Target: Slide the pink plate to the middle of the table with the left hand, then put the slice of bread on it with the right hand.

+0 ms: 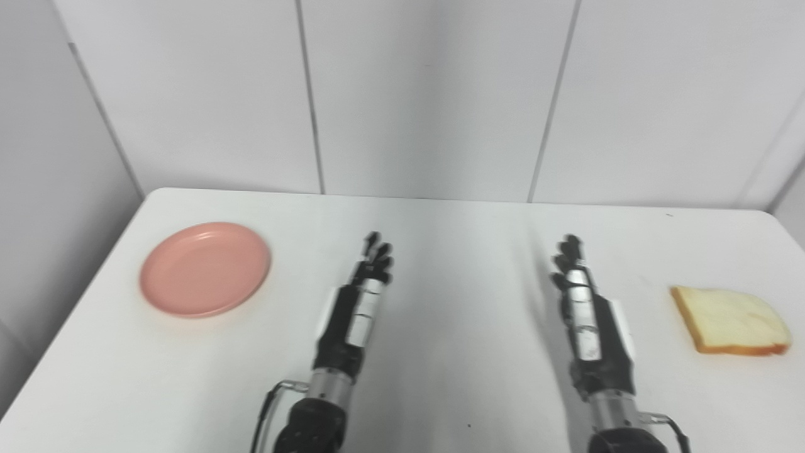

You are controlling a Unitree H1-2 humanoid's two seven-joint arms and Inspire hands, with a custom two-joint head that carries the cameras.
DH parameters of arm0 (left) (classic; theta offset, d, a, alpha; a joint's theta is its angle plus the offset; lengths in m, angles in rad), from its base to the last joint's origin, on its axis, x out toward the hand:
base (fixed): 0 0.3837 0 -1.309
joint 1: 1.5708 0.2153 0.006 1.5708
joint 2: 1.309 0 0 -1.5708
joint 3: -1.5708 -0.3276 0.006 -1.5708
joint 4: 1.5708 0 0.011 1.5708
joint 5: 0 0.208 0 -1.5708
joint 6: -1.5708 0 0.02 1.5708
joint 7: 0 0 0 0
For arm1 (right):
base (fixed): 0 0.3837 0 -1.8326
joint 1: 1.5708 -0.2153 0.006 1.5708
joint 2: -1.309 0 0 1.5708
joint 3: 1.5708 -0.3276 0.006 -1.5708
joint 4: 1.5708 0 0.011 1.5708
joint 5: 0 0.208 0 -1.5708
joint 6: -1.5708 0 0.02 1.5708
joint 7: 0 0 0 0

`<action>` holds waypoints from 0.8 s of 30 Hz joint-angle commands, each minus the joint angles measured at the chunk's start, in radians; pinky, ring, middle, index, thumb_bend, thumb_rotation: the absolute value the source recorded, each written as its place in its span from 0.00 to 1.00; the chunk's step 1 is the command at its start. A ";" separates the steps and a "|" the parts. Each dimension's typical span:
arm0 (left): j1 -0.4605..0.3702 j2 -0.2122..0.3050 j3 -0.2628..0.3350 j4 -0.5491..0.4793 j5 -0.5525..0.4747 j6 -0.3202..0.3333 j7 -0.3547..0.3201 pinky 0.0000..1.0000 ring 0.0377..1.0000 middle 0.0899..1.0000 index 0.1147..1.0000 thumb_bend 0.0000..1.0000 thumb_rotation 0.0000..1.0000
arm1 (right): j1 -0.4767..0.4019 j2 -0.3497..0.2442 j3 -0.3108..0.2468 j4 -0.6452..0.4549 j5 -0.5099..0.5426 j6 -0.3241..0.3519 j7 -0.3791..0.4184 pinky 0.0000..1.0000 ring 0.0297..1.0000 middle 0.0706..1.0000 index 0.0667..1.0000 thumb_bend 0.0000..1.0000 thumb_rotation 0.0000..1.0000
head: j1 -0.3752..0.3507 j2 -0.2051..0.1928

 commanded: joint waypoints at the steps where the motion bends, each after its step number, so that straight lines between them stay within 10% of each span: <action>1: -0.039 -0.033 -0.008 -0.017 0.005 -0.013 0.015 0.92 0.94 0.93 0.94 0.66 1.00 | -0.026 -0.010 -0.003 -0.029 0.016 -0.036 0.020 1.00 1.00 1.00 1.00 0.44 1.00 | 0.033 -0.008; 24: -0.059 -0.044 -0.001 0.059 -0.004 -0.110 0.014 0.90 0.94 0.94 0.93 0.66 1.00 | -0.028 0.000 0.020 -0.105 0.006 0.046 0.002 1.00 1.00 1.00 1.00 0.31 1.00 | 0.062 -0.017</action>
